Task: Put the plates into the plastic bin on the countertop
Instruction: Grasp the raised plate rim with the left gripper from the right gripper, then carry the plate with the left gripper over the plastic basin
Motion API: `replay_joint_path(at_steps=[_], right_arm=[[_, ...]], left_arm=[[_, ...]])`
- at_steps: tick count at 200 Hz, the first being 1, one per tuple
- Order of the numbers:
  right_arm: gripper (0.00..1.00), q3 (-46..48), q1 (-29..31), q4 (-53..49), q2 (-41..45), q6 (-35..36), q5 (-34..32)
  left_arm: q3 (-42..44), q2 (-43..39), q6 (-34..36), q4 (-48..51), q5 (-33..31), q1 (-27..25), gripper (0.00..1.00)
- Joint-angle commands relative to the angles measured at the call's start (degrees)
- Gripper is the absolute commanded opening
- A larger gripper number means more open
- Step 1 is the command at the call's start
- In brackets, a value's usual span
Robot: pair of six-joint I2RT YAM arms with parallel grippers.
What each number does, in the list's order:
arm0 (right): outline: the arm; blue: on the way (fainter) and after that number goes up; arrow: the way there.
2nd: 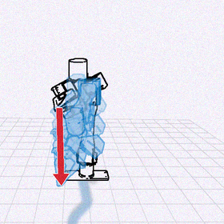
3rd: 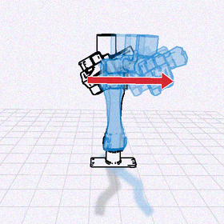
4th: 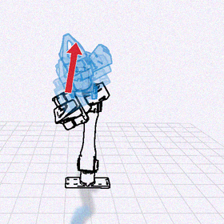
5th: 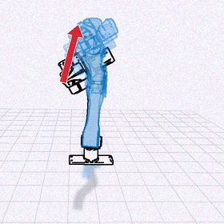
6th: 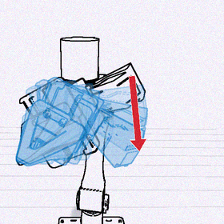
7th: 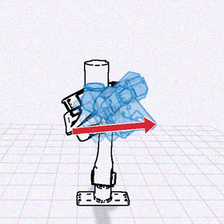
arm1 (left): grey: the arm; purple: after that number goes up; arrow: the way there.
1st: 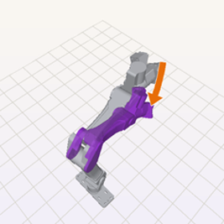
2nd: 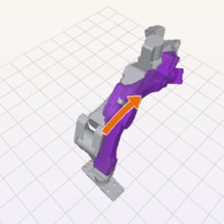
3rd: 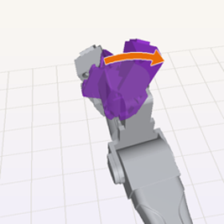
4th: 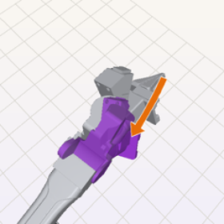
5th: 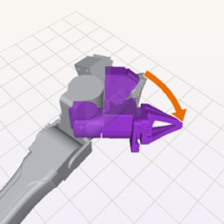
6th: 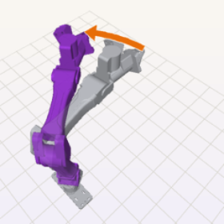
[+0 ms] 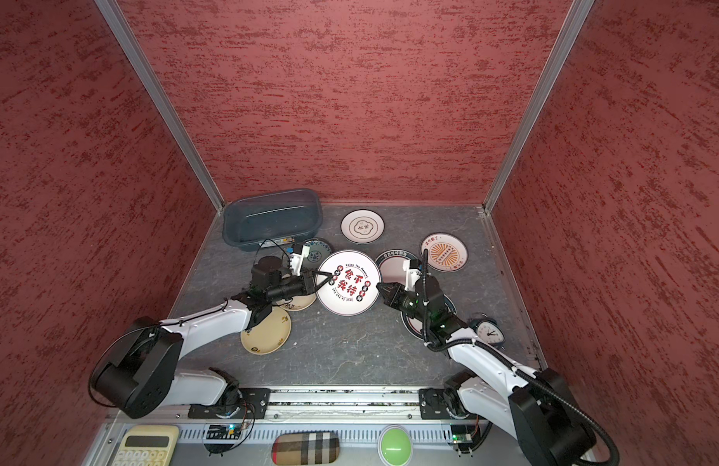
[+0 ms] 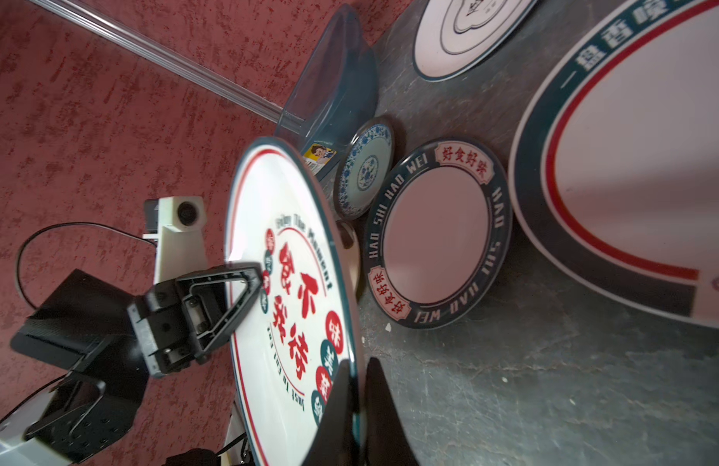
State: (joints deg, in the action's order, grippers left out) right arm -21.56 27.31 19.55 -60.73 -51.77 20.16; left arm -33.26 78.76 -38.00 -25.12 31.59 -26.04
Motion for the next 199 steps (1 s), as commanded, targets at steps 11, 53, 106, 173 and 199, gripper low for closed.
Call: replay_joint_path(at_steps=[11, 53, 106, 173, 199], right_arm=[[0.30, -0.6, 0.0, 6.5, 1.0, -1.2, 1.6], [0.77, -1.0, -0.1, 3.9, 2.6, 1.4, 0.2], [0.93, -4.6, 0.0, -2.6, 2.3, 7.0, 2.0], [0.96, -6.1, -0.1, -5.1, 2.1, 10.7, 5.7], [0.96, -5.4, -0.1, -4.6, 2.7, 11.0, 5.9]], left_arm=[[-1.7, -0.3, 2.0, 2.4, -0.8, -0.5, 0.00], [-2.8, -1.8, 3.1, 4.9, -3.2, 0.0, 0.00], [-6.0, -2.6, 5.2, 9.9, -7.1, 3.1, 0.00], [-12.3, -0.6, 4.3, 11.6, -9.5, 8.0, 0.00], [-14.8, 0.3, 3.5, 10.6, -13.2, 10.0, 0.00]])
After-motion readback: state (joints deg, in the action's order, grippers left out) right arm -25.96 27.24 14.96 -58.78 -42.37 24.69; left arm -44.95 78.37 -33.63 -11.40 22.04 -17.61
